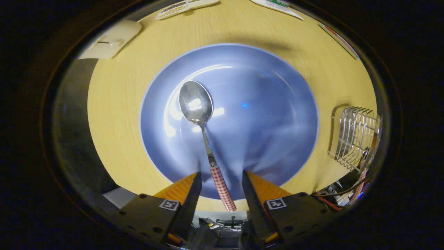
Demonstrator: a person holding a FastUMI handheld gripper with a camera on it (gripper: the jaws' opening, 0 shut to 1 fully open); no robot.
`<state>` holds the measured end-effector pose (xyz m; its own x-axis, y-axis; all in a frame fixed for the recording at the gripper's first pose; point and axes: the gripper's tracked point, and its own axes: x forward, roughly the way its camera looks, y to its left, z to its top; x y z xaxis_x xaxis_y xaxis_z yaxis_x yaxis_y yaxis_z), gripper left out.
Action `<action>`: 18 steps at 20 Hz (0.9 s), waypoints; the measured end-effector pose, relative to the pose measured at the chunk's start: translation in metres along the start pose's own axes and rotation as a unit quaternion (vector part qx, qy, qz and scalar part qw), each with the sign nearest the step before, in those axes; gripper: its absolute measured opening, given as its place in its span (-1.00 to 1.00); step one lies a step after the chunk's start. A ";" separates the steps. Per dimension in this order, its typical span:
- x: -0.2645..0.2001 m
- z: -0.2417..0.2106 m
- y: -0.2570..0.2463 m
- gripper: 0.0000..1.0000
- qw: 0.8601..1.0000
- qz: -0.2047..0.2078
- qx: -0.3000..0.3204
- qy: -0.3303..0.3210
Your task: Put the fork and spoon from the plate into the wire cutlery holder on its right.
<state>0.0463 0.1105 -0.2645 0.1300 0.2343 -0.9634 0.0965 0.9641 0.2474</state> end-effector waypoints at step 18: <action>-0.111 -0.038 -0.033 -0.76 0.987 0.052 0.153 0.000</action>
<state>-0.0090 0.0571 -0.1693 0.1553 0.3296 -0.9312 0.3754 0.8523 0.3643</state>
